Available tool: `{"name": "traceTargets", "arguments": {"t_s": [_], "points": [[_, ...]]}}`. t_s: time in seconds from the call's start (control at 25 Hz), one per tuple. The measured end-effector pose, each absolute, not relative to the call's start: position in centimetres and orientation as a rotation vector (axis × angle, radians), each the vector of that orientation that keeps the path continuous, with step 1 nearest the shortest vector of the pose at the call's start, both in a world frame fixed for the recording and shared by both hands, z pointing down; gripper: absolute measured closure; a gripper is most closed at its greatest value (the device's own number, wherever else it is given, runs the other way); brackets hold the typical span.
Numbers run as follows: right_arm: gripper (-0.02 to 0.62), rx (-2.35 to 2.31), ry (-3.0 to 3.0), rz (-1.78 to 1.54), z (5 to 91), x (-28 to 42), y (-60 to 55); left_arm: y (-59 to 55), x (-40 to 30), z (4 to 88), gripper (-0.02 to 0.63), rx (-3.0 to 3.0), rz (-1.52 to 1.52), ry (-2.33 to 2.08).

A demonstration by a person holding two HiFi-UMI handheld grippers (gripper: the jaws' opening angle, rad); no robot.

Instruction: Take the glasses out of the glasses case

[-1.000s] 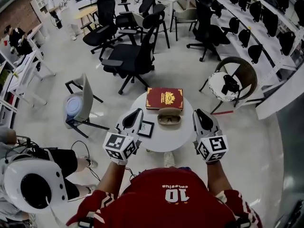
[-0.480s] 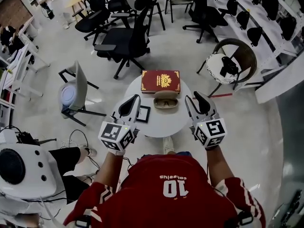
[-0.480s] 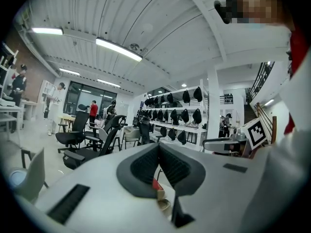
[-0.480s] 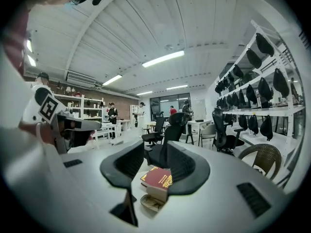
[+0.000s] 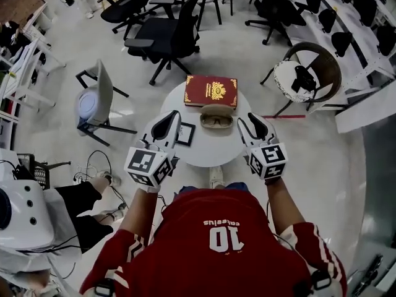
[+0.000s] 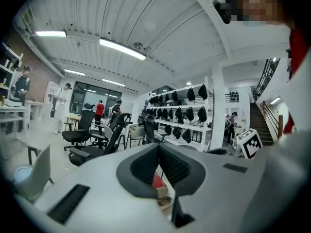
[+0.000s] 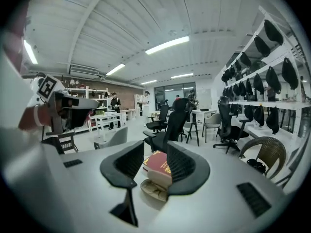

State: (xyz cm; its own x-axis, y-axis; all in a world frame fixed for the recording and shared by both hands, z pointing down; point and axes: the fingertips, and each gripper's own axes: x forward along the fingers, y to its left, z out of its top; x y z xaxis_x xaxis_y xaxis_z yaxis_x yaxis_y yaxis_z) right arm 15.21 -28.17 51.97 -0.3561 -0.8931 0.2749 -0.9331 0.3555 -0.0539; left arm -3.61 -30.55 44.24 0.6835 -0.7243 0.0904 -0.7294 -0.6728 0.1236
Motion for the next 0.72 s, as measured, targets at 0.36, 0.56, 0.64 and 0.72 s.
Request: {"name": "traceTargets", "arguments": {"t_s": [0.36,0.56,0.64,0.72], "points": [[0.459,1.516,-2.369,0.328,57.4,14.6,-30.8,-32.0,-3.7,45.2,0.597,2.701,0.045,-1.24],[0.459,1.432,-2.31,0.319,61.6,13.9,-32.3,-32.9,-4.7,46.1,0.597,2.671,0.051,-1.272],[0.459,1.4,-2.288,0.323,63.4,13.7,-32.7,-33.1,-5.0,46.5,0.597,2.666,0.063,-1.283],[0.459,1.363,-2.269,0.327,65.2,13.4,-33.2,-33.2,-5.0,46.9,0.597,2.677,0.088,-1.296]]}}
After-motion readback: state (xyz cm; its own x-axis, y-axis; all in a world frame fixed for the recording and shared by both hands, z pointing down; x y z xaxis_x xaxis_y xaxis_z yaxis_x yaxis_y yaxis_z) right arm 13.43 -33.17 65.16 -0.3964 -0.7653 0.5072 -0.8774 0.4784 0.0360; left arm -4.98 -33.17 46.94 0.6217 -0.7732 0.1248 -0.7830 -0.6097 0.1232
